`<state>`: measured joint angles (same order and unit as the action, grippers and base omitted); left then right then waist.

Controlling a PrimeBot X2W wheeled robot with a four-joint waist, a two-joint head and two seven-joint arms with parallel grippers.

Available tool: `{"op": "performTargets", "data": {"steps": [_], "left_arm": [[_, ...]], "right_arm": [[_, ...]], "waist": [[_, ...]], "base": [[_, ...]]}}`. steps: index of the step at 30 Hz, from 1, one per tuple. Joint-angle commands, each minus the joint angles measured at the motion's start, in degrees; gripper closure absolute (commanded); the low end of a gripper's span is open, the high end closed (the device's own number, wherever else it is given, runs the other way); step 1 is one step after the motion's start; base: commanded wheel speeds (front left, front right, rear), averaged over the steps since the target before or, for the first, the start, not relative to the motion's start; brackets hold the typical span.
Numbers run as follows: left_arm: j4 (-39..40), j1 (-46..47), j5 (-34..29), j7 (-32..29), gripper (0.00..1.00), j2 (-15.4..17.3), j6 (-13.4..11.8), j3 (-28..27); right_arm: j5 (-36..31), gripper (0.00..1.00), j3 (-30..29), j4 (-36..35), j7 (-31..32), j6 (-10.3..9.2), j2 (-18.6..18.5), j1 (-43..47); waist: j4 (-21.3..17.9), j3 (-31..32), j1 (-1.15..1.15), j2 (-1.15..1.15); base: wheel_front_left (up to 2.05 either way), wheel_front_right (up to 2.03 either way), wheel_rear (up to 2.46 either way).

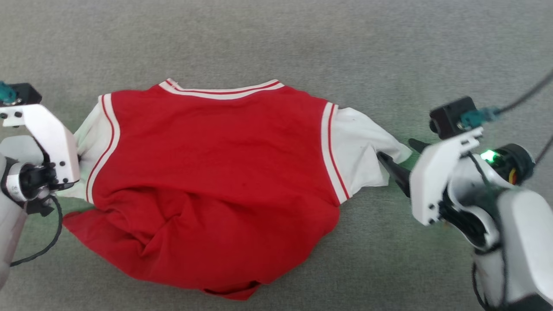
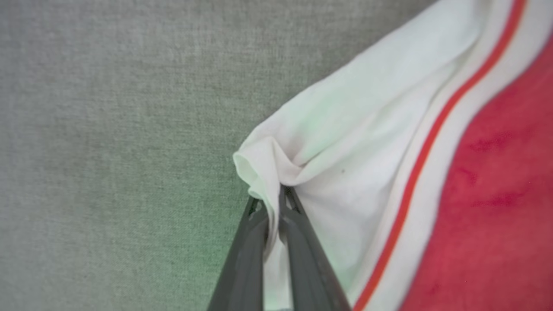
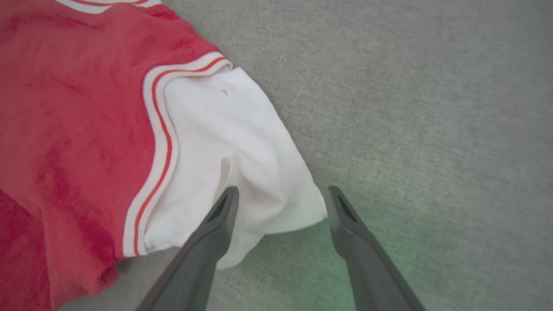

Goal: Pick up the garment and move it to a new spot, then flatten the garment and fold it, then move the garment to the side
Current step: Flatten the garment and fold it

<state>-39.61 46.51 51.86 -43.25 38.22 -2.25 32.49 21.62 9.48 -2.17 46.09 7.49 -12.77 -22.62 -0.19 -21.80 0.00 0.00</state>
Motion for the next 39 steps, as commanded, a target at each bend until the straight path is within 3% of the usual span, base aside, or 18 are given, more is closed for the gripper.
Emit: {"op": "performTargets", "data": {"steps": [1, 7, 8, 9, 10, 16, 24, 31, 39], "left_arm": [[-0.26, 0.05, -0.74, 0.41, 1.0, -2.83, 0.9, 1.16], [-1.31, 1.58, -0.8, 1.71, 1.0, -4.49, 1.81, 1.6], [-1.49, 1.77, -0.66, 2.03, 1.0, -4.73, 1.93, 1.51], [-1.71, 1.93, -0.43, 2.23, 1.0, -4.83, 2.13, 1.38], [-2.04, 1.96, -0.24, 2.41, 1.0, -4.82, 2.16, 1.26], [-3.28, 3.13, 0.59, 3.98, 1.0, -4.47, 1.75, -0.16], [-1.16, 5.77, 1.02, 4.23, 1.0, -2.91, 0.73, -1.68], [3.63, 9.74, 0.23, 4.41, 1.0, -2.58, -0.27, -2.24], [7.45, 15.51, -0.62, 6.14, 1.0, -3.51, 0.21, -2.9]], "right_arm": [[-0.59, 0.0, 0.65, 2.66, 1.11, -0.01, 0.44, -1.88], [-1.49, 0.0, 5.87, 15.25, 6.72, -0.01, -0.16, -5.2], [-1.67, 0.33, 7.27, 16.92, 7.66, -0.01, -0.72, -5.84], [-0.91, 0.73, 8.55, 18.54, 8.85, -0.01, -1.08, -6.27], [0.43, 1.0, 9.29, 19.99, 9.38, 0.0, -0.99, -6.51], [6.77, 1.0, 10.24, 23.29, 7.87, -0.01, -1.94, -11.63], [13.59, 1.0, 7.48, 20.54, 5.37, -0.01, -4.15, -17.09], [16.13, 1.0, 4.98, 18.15, 3.0, -0.01, -6.51, -22.48], [16.81, 1.0, 4.85, 20.29, -1.86, -0.01, -6.26, -31.08]], "waist": [[0.7, -0.42, 0.0, 0.0], [1.81, -0.48, 0.0, 0.0], [1.9, -0.41, 0.0, 0.0], [2.02, -0.34, 0.0, 0.0], [2.06, -0.15, 0.0, 0.0], [2.18, 1.03, 0.0, 0.0], [2.05, 4.0, 0.0, 0.0], [2.25, 8.0, 0.0, 0.0], [1.64, 14.86, 0.0, 0.0]], "base": [[0.0, 0.0, 0.0], [0.0, 0.0, 0.0], [0.0, 0.0, 0.0], [0.0, 0.0, 0.0], [0.0, 0.0, 0.0], [0.0, 0.0, 0.0], [0.0, 0.0, 0.0], [0.0, 0.0, 0.0], [0.0, 0.0, 0.0]]}}
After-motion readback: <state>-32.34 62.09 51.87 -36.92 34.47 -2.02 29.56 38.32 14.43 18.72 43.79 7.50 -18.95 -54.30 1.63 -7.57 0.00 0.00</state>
